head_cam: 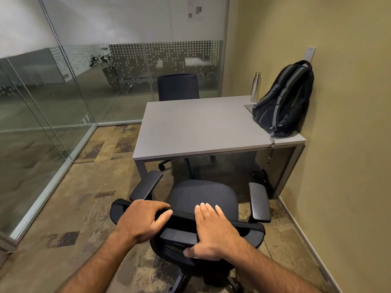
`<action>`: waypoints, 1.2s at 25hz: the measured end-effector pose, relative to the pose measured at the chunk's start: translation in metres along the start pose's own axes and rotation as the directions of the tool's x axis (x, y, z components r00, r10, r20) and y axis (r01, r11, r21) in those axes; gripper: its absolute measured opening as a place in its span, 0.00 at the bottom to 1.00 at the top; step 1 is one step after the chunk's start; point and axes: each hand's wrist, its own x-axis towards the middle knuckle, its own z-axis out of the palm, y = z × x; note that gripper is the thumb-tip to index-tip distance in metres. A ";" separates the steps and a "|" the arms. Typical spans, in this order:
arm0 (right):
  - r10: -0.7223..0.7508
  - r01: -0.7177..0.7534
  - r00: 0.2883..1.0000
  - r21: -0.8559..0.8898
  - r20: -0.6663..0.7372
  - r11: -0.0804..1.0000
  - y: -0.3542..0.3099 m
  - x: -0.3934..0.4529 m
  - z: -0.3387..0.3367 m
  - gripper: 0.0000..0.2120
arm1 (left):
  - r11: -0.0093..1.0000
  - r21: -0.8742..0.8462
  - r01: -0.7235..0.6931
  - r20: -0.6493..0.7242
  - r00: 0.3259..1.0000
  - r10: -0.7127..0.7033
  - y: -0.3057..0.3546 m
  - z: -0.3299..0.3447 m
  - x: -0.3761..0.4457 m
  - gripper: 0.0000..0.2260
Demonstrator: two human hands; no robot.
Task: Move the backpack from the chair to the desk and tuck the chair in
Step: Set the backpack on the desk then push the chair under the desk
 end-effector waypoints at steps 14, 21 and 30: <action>0.090 -0.095 0.993 -0.068 -0.072 0.993 0.074 0.009 -0.017 0.43 | 0.994 -0.006 0.113 -0.056 0.992 -0.113 0.049 0.022 0.041 0.26; 0.121 -0.153 0.972 -0.148 -0.203 0.977 0.117 0.022 -0.031 0.35 | 0.983 0.006 0.182 -0.045 0.982 -0.182 0.072 0.035 0.079 0.25; 0.106 -0.147 0.966 -0.162 -0.238 0.976 0.156 0.057 -0.060 0.29 | 0.974 -0.025 0.225 -0.023 0.974 -0.226 0.080 0.041 0.133 0.20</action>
